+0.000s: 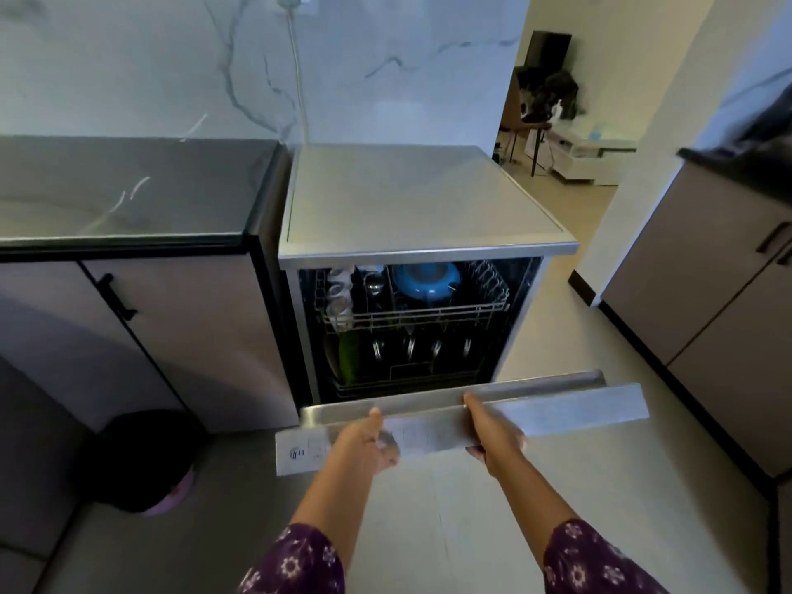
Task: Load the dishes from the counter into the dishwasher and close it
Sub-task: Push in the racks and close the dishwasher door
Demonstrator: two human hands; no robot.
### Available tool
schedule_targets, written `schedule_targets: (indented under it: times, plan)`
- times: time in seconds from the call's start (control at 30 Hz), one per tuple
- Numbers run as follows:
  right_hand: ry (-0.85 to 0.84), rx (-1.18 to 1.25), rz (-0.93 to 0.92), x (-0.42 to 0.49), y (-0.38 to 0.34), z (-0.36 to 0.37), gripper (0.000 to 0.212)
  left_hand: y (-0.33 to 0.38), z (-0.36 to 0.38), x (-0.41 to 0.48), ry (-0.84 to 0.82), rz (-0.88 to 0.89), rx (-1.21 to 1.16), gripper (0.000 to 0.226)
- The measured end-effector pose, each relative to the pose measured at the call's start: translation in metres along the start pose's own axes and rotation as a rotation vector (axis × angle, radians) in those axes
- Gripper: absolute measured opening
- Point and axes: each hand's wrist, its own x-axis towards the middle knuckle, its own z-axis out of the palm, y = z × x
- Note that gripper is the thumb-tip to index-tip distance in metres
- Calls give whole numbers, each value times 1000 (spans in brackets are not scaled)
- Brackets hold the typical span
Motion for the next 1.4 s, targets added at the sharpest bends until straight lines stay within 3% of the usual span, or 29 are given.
schedule_targets:
  times: [0.1,0.23,0.3,0.5,0.73,0.8,0.87,0.93,1.0,1.07,1.17,1.4]
  plan:
    - [4,-42,-130,10,-49,24,94,43,17,11,27,92,67,53]
    - [-45,-126,-251,25,-105,46,78,91,39,30,174,241,-16,41]
    - [-80,-130,-297,35,-127,56,78,115,50,40,160,280,-34,35]
    - [-212,-195,-308,65,-180,81,75,176,69,59,89,383,89,37]
    - [-180,-336,-292,70,-218,103,70,213,78,73,107,447,318,30]
    - [-227,-314,-263,66,-227,105,63,219,78,76,48,430,316,36]
    - [-351,-265,-207,66,-232,104,52,219,77,79,23,392,367,60]
    - [-534,-74,-84,74,-237,96,44,216,79,81,-71,374,264,85]
    - [-696,180,-32,79,-246,90,49,222,86,86,-134,355,-23,64]
    - [-608,438,68,85,-261,94,47,234,100,87,-72,317,-189,51]
    - [-471,387,65,86,-268,107,32,244,114,90,23,254,-285,57]
    - [-450,429,113,80,-269,107,30,245,115,83,35,219,-260,70]
